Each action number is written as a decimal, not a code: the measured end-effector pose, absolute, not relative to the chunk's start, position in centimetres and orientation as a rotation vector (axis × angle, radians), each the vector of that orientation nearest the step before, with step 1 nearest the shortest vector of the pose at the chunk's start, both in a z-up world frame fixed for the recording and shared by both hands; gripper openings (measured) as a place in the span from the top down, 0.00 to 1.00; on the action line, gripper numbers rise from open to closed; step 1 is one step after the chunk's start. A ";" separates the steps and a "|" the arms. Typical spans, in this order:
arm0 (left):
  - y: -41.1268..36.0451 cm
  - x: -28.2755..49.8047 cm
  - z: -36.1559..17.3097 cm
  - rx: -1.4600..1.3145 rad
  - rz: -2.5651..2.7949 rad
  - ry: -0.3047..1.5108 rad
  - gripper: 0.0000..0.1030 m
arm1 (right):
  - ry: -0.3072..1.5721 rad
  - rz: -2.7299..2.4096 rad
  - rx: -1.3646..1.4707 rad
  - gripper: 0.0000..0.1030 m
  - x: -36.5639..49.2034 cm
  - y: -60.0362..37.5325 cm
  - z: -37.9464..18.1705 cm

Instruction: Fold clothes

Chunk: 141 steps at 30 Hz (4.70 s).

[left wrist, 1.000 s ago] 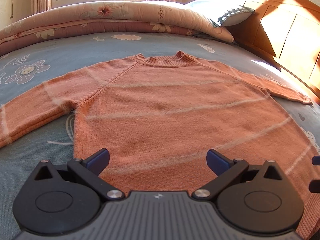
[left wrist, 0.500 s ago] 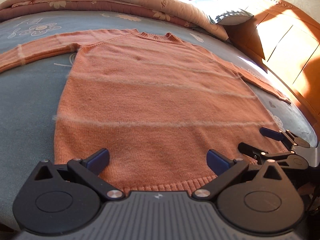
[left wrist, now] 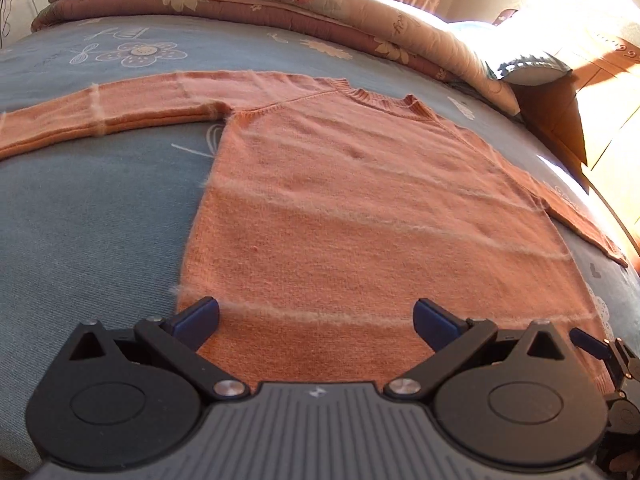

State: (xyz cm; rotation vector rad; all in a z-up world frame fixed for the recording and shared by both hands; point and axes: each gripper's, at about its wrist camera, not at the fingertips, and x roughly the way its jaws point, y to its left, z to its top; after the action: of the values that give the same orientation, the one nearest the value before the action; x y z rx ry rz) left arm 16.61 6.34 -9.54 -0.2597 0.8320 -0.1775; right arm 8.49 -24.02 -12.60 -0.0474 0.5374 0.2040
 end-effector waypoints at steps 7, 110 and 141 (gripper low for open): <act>9.3 13.6 -8.8 -0.308 -0.168 0.862 0.01 | 0.537 0.199 -0.043 0.00 8.5 -24.0 -12.6; 39.9 19.0 -14.3 -1.318 0.369 0.447 0.42 | 0.582 0.153 -0.044 0.00 7.6 -25.3 -12.3; 42.0 23.0 -13.9 -1.149 0.544 0.360 0.59 | 0.559 0.140 -0.064 0.00 8.2 -24.9 -12.4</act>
State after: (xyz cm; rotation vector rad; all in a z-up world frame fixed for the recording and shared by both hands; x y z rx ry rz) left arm 23.03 42.03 -13.90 -1.1491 0.3596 0.5439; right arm 8.16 -24.86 -12.45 -0.0636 0.5592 0.1401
